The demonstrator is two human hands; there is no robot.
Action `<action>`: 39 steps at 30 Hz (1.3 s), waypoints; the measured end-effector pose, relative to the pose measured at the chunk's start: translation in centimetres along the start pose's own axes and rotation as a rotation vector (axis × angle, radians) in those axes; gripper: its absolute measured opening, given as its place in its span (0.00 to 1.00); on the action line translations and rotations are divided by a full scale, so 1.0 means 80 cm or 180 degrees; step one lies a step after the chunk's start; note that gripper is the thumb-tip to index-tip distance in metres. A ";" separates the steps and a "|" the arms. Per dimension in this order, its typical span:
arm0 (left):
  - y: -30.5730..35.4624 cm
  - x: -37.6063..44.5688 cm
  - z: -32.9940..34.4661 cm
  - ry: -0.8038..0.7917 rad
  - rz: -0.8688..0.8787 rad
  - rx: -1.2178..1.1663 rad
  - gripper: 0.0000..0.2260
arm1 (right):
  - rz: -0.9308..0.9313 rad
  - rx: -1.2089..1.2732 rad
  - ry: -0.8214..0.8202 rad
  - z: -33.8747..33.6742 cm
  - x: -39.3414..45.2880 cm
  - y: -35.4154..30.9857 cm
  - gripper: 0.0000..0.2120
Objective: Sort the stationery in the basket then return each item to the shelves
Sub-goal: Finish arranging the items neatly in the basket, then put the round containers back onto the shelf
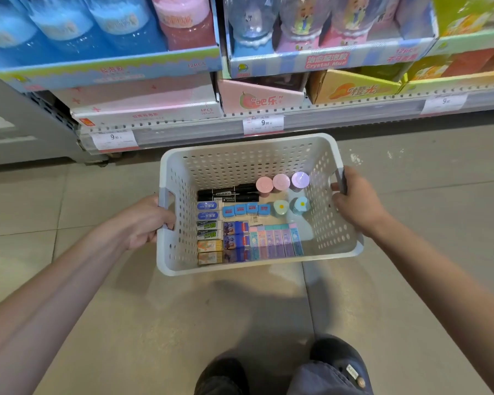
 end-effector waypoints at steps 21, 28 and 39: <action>0.300 -0.483 -0.037 0.0096 0.0372 0.0223 0.27 | -0.0267 -0.0070 0.0280 -0.338 -0.304 -0.299 0.09; 0.409 -0.665 -0.033 0.0052 0.0530 0.0376 0.23 | -0.0288 -0.0244 0.0448 -0.482 -0.451 -0.395 0.10; 0.558 -0.851 0.065 -0.0058 0.0922 0.0501 0.16 | -0.0252 -0.0719 0.1155 -0.662 -0.606 -0.435 0.21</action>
Point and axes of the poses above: each hand's wrist, its own x-axis towards the middle knuckle, its own z-axis out of the palm, y = z × x, the point moved 5 cm from there along x, towards the middle knuckle, and after that the axes turned 11 degrees about -y, right-handed, at the moved point
